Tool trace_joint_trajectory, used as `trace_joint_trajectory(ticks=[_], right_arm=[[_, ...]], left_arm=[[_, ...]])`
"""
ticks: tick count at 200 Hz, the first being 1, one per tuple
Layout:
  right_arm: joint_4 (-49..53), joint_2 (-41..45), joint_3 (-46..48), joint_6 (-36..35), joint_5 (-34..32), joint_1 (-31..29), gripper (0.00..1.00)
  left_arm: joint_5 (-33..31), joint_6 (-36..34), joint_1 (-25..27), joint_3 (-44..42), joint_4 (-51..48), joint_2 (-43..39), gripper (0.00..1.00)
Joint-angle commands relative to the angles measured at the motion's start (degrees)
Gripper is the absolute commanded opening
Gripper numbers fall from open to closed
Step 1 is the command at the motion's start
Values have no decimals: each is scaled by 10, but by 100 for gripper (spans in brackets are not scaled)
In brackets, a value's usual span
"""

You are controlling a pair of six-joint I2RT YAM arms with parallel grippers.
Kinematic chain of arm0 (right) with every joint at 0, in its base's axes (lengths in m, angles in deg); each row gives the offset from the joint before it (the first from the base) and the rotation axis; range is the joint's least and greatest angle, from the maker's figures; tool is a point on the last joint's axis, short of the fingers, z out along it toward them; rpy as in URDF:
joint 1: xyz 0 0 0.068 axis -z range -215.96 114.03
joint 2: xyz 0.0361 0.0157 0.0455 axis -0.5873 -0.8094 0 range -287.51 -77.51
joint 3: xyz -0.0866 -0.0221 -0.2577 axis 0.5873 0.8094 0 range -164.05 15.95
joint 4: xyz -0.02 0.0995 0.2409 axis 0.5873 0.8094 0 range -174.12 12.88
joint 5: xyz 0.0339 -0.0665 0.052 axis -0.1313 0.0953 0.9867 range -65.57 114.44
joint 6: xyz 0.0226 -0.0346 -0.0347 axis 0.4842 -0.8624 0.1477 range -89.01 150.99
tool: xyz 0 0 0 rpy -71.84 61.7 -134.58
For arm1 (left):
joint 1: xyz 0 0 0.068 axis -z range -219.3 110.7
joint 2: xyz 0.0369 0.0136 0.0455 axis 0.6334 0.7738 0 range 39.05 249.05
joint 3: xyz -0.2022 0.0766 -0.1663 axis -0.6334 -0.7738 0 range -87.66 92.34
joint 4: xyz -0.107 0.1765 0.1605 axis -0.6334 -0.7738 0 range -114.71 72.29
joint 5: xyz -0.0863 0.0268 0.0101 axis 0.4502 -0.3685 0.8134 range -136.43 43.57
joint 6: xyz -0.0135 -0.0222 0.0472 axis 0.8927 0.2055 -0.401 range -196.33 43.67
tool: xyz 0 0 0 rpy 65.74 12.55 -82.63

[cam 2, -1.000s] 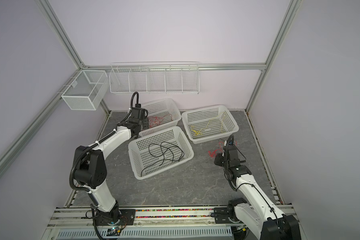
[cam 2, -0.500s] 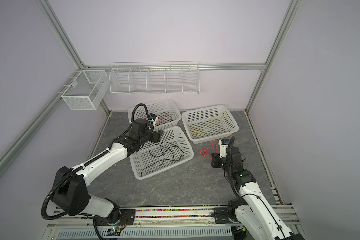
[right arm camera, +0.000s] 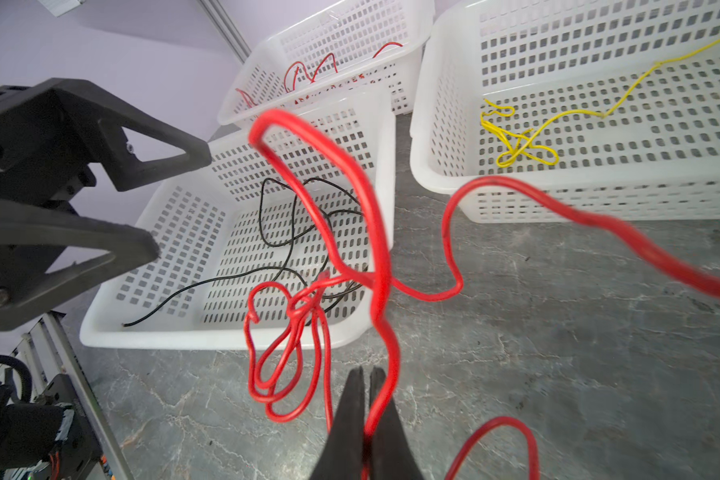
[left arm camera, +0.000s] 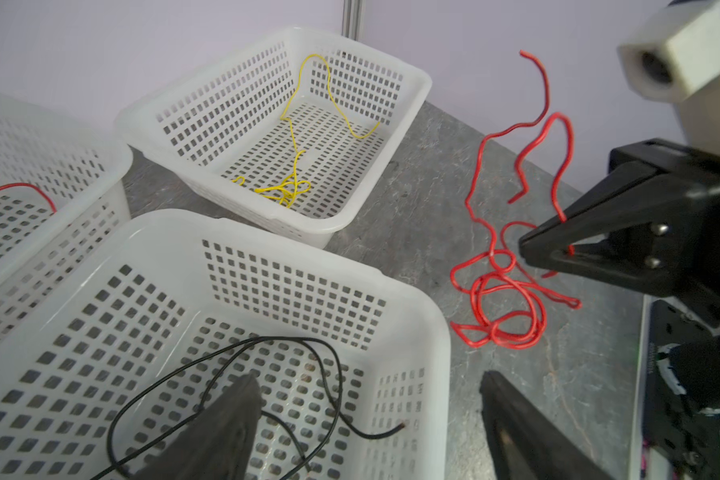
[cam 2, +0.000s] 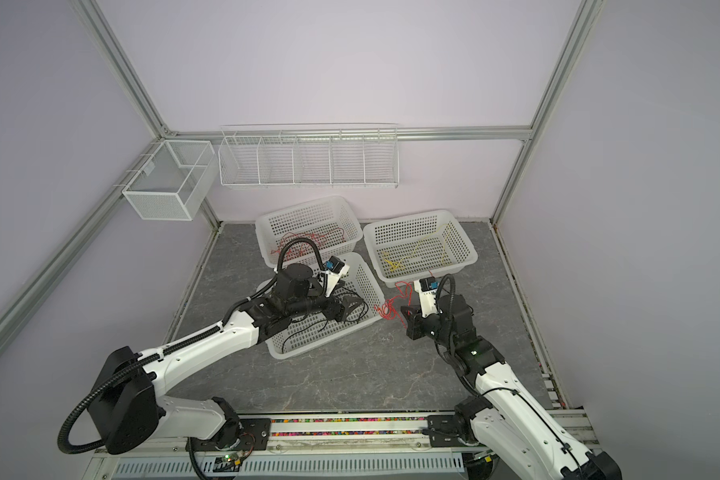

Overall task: Untangle the cables
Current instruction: 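Move the left gripper back to grasp the red wire beside the right gripper, then carry the red wire to the farthest basket with the left gripper while the right releases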

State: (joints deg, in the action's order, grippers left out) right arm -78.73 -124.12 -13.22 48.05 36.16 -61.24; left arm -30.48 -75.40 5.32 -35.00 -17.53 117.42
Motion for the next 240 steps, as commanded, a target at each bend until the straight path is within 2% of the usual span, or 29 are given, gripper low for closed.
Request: trace_joint_trajectory(ticks=[1, 5, 55, 115, 126, 138, 162, 186, 216, 240], right_arm=[[-43, -15, -25, -11, 4, -22, 6], [-44, -18, -27, -12, 1, -27, 6], [-64, -40, -46, -28, -26, -78, 6], [-65, -38, -67, -45, -37, -103, 6], [-65, -34, -68, -47, -40, -106, 6], [-64, -30, -68, -49, -47, -110, 6], [-60, -25, -69, -53, -57, -114, 6], [-57, -23, -68, -56, -69, -115, 6], [-53, -19, -67, -56, -90, -117, 6], [-49, -19, -66, -56, -106, -118, 6]], left_arm=[[57, 34, 0, -10, 65, -2, 95], [62, 39, 1, -11, 72, 0, 100], [87, 69, 16, -4, 106, 37, 99], [109, 87, 20, 13, 111, 84, 100], [119, 93, 21, 13, 120, 91, 96], [131, 99, 21, 16, 125, 98, 90], [145, 104, 22, 28, 125, 110, 69], [152, 102, 23, 38, 118, 115, 41], [146, 99, 24, 49, 100, 118, 1], [140, 97, 24, 58, 81, 123, 0]])
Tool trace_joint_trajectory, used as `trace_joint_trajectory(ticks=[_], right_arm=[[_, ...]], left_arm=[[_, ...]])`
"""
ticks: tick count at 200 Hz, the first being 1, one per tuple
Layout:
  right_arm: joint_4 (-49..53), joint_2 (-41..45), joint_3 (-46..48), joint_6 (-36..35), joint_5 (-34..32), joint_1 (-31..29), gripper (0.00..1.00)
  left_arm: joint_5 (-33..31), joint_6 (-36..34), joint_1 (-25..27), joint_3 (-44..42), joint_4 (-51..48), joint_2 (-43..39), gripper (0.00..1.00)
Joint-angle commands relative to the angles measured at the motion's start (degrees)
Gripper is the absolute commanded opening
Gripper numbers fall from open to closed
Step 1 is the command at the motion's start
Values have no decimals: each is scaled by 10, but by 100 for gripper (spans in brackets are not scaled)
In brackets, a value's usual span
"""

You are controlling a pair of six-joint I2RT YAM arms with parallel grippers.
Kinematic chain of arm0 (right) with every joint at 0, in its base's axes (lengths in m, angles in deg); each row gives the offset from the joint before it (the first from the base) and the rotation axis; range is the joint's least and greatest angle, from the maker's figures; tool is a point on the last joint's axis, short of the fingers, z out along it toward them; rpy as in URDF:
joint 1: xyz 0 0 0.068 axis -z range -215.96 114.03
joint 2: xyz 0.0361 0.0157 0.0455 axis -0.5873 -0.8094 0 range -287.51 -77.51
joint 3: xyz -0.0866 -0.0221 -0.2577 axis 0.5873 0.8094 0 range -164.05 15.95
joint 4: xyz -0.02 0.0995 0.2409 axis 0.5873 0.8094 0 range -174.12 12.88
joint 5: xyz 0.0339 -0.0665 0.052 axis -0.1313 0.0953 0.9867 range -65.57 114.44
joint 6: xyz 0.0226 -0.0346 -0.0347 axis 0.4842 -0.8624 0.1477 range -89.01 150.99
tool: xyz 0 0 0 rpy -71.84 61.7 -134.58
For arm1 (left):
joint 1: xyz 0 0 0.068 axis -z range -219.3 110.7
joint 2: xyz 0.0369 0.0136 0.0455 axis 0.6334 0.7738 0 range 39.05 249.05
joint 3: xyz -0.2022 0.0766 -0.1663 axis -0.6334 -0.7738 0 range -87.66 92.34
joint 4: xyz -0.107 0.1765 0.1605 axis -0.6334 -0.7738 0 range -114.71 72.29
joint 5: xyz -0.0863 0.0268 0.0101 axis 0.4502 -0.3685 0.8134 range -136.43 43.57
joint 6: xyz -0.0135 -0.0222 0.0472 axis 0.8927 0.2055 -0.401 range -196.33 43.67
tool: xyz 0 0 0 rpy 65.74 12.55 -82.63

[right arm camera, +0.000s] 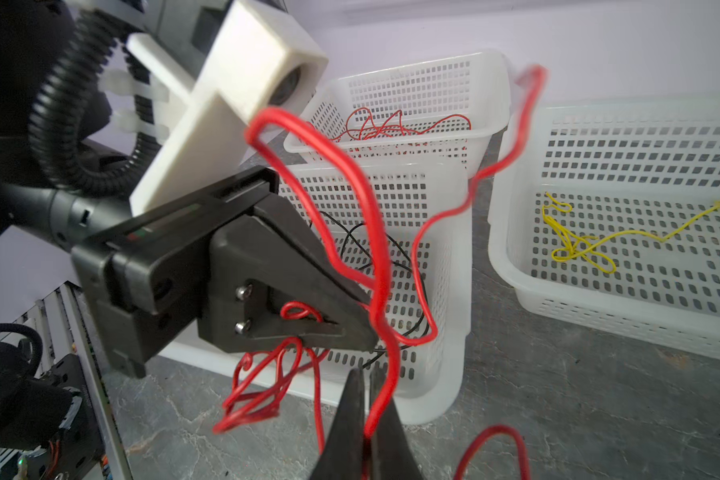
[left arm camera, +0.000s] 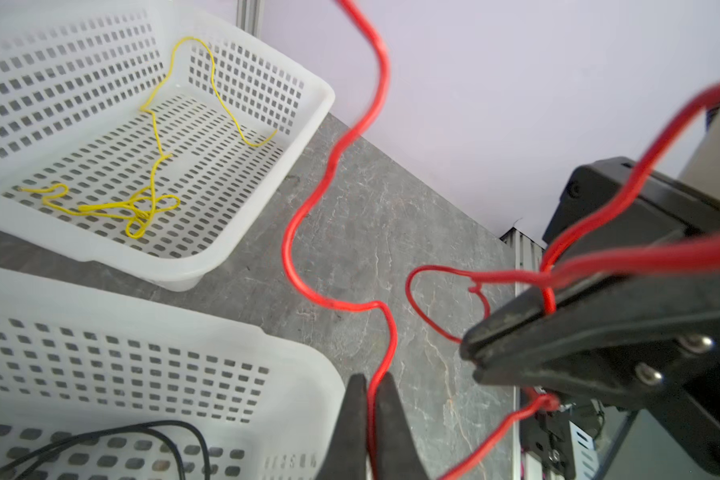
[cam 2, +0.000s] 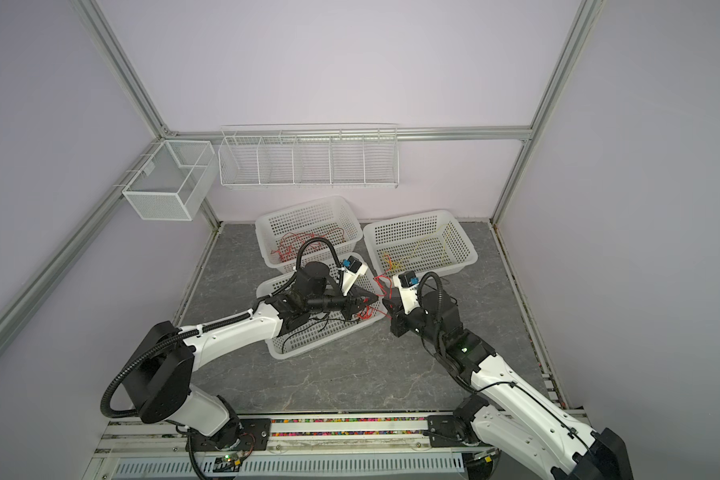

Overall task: Untangle the cables
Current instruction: 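Carry the red wire to the farthest basket with the left gripper while the right releases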

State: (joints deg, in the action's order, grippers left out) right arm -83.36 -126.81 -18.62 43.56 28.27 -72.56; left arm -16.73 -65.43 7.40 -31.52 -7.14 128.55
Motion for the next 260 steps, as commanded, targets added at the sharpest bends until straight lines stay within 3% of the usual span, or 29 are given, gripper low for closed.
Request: trace_joint_trajectory(ticks=[1, 19, 46, 75, 109, 127, 159, 182, 260], right_arm=[[-3, 8, -12, -11, -27, -4, 6], [2, 7, -12, -10, -38, -5, 7], [20, 3, -18, -8, -61, -5, 19], [51, -1, -21, 5, -138, -5, 29], [86, 9, -9, 50, -275, -3, 58], [99, 26, 2, 63, -317, -3, 76], [131, 56, 19, 78, -376, -1, 92], [150, 63, 24, 79, -388, 1, 98], [159, 57, 36, 90, -379, 1, 99]], left_arm=[[3, -3, 4, 23, -24, 13, 0], [-2, -3, 4, 25, -26, 14, 0], [-35, -6, 4, 21, -26, 5, 0], [-87, -23, 3, 18, -40, -14, 0], [-164, -50, 3, 27, -72, -26, 0], [-229, -54, 3, 39, -92, -24, 0], [-347, -55, -4, 67, -110, -11, 0], [-417, -49, -24, 117, -151, 14, 0], [-489, -21, -153, 434, -413, 238, 0]])
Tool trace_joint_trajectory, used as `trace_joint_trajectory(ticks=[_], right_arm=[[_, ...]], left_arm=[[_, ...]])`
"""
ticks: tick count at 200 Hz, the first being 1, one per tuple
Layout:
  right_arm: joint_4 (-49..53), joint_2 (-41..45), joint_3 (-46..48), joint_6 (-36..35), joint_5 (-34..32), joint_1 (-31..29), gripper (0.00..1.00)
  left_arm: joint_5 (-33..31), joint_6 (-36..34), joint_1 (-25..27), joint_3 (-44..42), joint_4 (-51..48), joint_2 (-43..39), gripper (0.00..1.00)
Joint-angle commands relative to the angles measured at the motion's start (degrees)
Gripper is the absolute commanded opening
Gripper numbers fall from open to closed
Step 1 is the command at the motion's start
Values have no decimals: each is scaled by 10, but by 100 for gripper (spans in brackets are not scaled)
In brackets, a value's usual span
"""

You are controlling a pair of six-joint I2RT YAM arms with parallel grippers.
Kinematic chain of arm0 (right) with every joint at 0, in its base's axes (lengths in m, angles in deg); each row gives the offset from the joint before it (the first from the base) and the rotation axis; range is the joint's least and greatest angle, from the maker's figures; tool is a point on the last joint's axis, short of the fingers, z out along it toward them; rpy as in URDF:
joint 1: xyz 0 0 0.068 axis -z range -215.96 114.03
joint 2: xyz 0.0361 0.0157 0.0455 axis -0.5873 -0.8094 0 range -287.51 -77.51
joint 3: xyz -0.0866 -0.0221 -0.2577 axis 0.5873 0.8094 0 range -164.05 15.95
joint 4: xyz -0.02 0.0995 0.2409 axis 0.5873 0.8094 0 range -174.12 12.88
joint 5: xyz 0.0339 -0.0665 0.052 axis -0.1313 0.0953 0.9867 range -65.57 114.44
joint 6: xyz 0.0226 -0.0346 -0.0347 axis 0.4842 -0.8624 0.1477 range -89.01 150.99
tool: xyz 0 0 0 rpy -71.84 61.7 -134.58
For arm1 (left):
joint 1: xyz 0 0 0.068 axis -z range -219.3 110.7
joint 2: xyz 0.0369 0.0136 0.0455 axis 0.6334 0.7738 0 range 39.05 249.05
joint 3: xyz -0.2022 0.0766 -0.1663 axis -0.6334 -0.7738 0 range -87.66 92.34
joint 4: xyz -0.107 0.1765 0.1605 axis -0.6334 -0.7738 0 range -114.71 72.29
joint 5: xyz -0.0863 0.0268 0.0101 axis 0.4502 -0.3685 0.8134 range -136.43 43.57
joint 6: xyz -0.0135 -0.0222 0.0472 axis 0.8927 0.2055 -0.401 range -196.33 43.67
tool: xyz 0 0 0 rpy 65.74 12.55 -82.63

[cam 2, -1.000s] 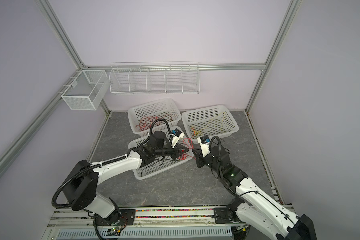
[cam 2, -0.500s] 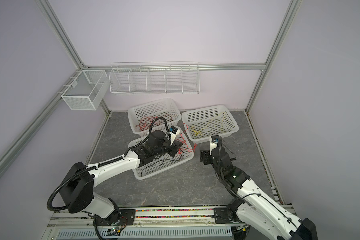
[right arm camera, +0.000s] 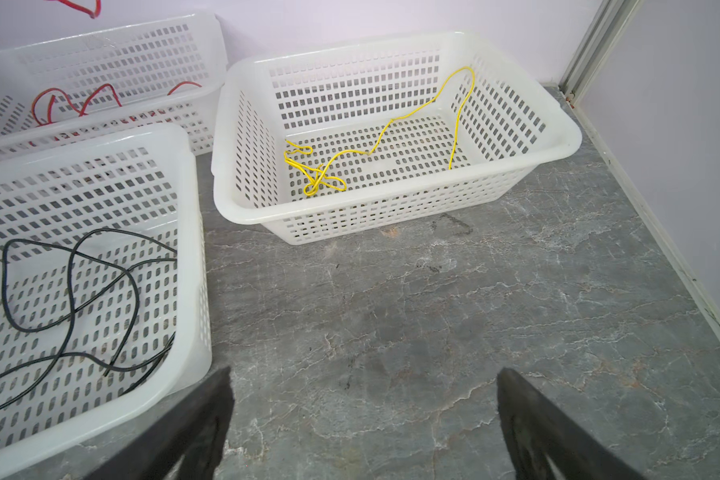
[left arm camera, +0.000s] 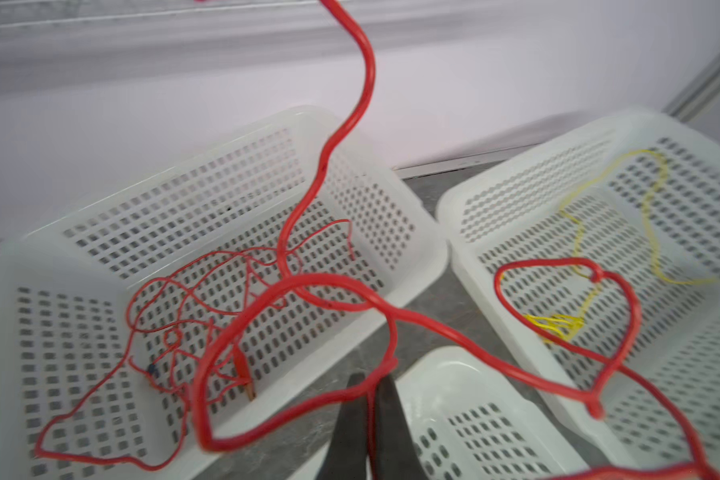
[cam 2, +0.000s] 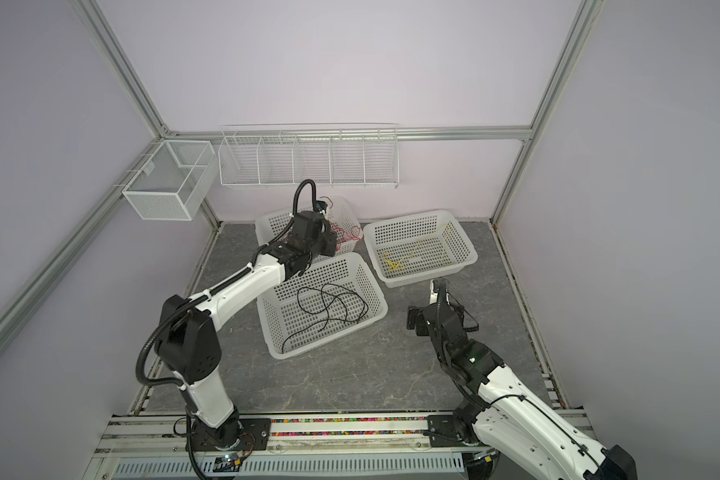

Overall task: Untangle the cables
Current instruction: 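Carry the red wire to the farthest basket with the left gripper while the right releases, then open the left gripper over the farthest basket while the right moves toward it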

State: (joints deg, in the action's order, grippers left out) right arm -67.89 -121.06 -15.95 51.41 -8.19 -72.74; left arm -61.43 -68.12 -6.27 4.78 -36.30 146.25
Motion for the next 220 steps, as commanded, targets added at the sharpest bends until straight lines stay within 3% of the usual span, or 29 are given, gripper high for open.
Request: trace_joint_trajectory(ticks=[1, 68, 110, 156, 191, 220], right_arm=[[4, -1, 10, 11, -15, 2, 99], [-3, -14, 6, 10, -25, 2, 99], [-8, -25, 7, 11, -21, 2, 98], [-14, -40, 4, 12, -14, 2, 98], [-16, -47, 3, 9, -13, 2, 98], [-18, -50, 2, 8, -12, 3, 98]], left_arm=[[-43, 5, -17, 73, -123, 64, 0], [-11, 8, -72, 192, -157, 172, 0], [-105, 10, -82, 222, -171, 200, 0], [-111, 8, -86, 233, -186, 227, 0], [-110, 1, -87, 228, -182, 219, 28], [-110, -9, -86, 211, -167, 193, 44]])
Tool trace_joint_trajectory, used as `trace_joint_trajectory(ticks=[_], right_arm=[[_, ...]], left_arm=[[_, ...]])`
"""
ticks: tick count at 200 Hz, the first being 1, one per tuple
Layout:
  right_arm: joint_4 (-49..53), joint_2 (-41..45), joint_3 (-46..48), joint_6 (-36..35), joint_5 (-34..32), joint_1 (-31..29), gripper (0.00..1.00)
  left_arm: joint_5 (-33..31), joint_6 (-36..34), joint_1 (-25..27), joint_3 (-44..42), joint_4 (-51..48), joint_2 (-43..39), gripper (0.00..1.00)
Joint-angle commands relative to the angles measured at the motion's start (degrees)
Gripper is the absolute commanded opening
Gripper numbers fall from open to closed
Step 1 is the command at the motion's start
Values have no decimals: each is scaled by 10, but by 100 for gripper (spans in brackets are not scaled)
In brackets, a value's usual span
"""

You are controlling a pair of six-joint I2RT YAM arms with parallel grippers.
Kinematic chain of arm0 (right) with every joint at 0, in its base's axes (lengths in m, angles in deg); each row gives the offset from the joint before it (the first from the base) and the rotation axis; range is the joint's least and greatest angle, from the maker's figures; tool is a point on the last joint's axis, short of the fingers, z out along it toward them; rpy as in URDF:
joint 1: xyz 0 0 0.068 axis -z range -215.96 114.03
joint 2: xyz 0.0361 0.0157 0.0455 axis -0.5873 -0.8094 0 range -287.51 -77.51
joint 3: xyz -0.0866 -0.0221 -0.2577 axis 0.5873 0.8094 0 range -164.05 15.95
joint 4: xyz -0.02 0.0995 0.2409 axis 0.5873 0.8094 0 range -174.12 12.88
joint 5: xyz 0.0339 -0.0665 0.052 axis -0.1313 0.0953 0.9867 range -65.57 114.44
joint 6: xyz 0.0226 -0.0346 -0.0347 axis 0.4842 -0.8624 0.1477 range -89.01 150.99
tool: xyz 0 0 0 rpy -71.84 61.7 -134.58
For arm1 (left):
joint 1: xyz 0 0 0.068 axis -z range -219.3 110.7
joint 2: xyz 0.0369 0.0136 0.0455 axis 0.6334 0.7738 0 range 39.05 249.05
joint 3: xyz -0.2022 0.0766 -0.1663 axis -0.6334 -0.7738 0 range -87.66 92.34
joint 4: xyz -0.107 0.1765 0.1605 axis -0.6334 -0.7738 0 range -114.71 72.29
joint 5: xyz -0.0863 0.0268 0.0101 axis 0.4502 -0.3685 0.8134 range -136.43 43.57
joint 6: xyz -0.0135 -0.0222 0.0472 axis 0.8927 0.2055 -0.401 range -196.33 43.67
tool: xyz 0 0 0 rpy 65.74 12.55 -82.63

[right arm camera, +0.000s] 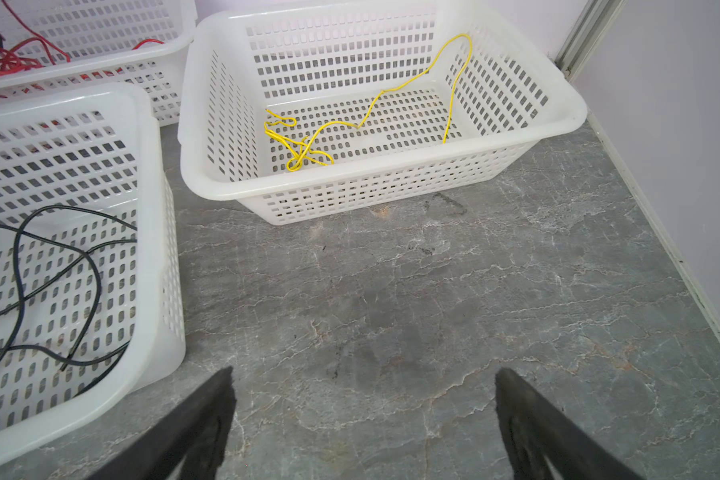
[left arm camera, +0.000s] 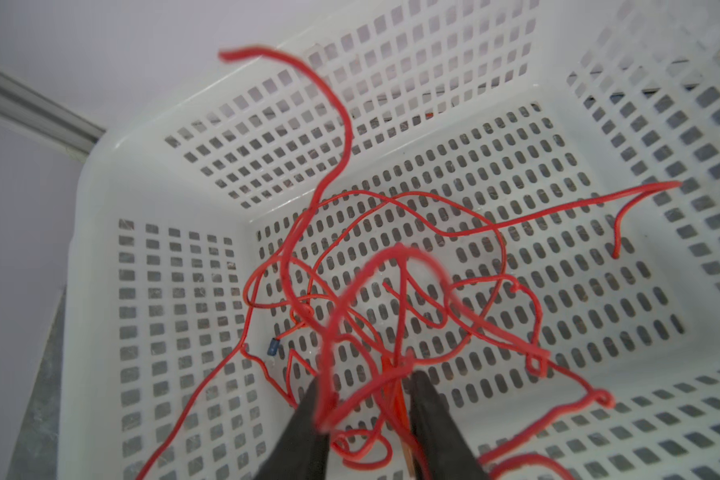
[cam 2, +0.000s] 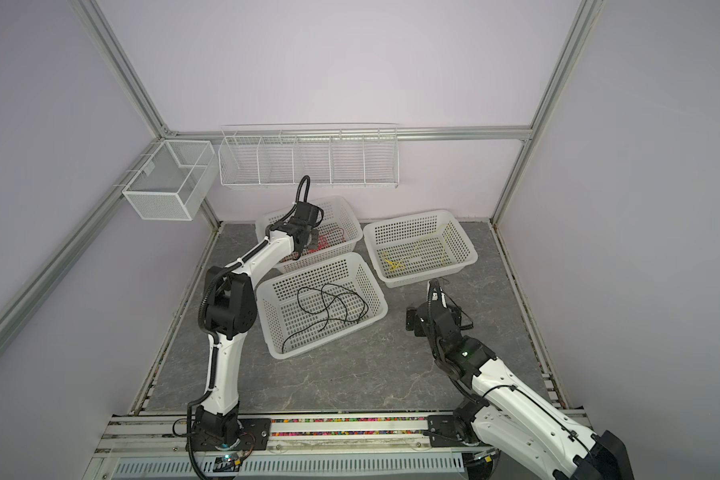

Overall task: Untangle the cables
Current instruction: 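Open the left gripper over the farthest basket while the right moves toward it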

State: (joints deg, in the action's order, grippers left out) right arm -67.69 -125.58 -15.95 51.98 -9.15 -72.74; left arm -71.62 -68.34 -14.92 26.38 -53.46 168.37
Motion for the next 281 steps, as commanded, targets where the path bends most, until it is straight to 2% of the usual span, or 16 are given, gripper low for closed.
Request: trace_joint_trajectory(ticks=[1, 27, 69, 106, 138, 154, 160, 167, 182, 215, 238, 263, 281], right_arm=[[-20, -5, 2, 3, -3, 3, 98], [-22, -11, -2, 0, -2, 3, 98], [-25, -32, -14, -7, 2, 3, 98], [-33, -51, -22, -9, 12, 3, 98], [-33, -64, -32, -8, 22, 2, 98], [-32, -66, -34, -9, 28, 3, 98], [-31, -66, -34, -10, 28, 2, 98], [-30, -66, -34, -10, 29, 3, 98], [-28, -65, -33, -9, 29, 2, 98], [-33, -70, -31, -7, 36, 2, 98], [-44, -84, -31, -5, 42, 1, 98], [-63, -102, -47, -13, 57, 2, 98], [-81, -119, -66, -26, 80, 1, 98]], left_arm=[[-8, -7, 0, -5, 5, -30, 45], [1, -15, 0, -35, 25, -67, 63], [50, -31, 1, -109, 68, -142, 76], [80, -35, 1, -156, 104, -176, 80], [81, -23, -2, -134, 100, -150, 79], [137, 7, -15, -111, 86, -137, 81], [169, 25, -23, -109, 88, -135, 85], [203, 44, -33, -114, 100, -137, 100], [249, 58, -49, -137, 140, -148, 99], [253, 74, -57, -199, 223, -194, 99], [303, 92, -61, -240, 279, -221, 99], [352, 121, -64, -251, 294, -233, 99], [337, 137, -64, -245, 272, -240, 99]])
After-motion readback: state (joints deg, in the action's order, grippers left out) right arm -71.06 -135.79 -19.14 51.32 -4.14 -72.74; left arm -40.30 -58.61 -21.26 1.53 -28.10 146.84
